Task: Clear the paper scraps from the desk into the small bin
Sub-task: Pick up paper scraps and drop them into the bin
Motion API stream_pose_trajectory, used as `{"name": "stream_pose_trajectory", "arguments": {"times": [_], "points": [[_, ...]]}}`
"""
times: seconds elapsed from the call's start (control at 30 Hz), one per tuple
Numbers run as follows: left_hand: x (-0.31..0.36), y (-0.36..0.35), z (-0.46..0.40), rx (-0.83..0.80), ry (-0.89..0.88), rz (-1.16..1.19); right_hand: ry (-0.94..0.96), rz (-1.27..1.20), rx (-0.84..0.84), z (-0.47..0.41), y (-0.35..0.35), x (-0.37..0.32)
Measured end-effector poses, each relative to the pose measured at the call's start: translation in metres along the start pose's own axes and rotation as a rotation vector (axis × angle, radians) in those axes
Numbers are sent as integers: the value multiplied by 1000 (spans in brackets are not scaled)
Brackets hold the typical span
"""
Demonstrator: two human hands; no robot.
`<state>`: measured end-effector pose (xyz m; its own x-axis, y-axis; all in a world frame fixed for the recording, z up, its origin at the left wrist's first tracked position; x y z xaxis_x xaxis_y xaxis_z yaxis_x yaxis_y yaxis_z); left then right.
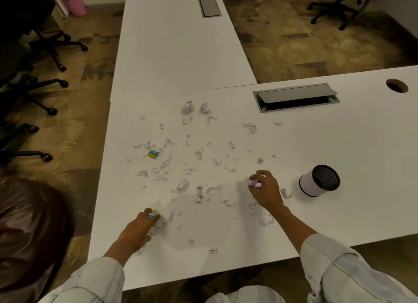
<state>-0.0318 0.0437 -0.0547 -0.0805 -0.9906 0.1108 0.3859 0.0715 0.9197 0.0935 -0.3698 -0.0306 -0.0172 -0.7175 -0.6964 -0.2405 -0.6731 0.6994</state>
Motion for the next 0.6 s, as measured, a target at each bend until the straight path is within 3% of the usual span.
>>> {"name": "stream_pose_trajectory", "arguments": {"times": [0.1, 0.2, 0.43, 0.5, 0.6], "points": [[-5, -5, 4, 84, -9, -13, -47, -125, 52, 12, 11, 2], [-4, -7, 6, 179, 107, 88, -129, -220, 175, 18, 31, 5], [50, 36, -31, 329, 160, 391, -224, -199, 646, -4, 124, 38], [87, 56, -53, 331, 80, 450, -274, -143, 639, -14, 143, 51], [156, 84, -88, 355, -82, 528, -394, -18, 462, -17, 156, 71]]}}
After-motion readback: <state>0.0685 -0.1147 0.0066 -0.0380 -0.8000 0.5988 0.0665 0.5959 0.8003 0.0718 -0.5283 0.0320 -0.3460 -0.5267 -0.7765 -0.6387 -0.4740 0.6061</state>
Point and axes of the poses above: each hand's wrist, its own z-axis away from the middle knuckle, its own y-axis out of the back of the hand, x = y × z, the point moved 1 cm from there along -z, towards the middle knuckle, and after that the axes turned 15 degrees about x, right-handed, at the moved point
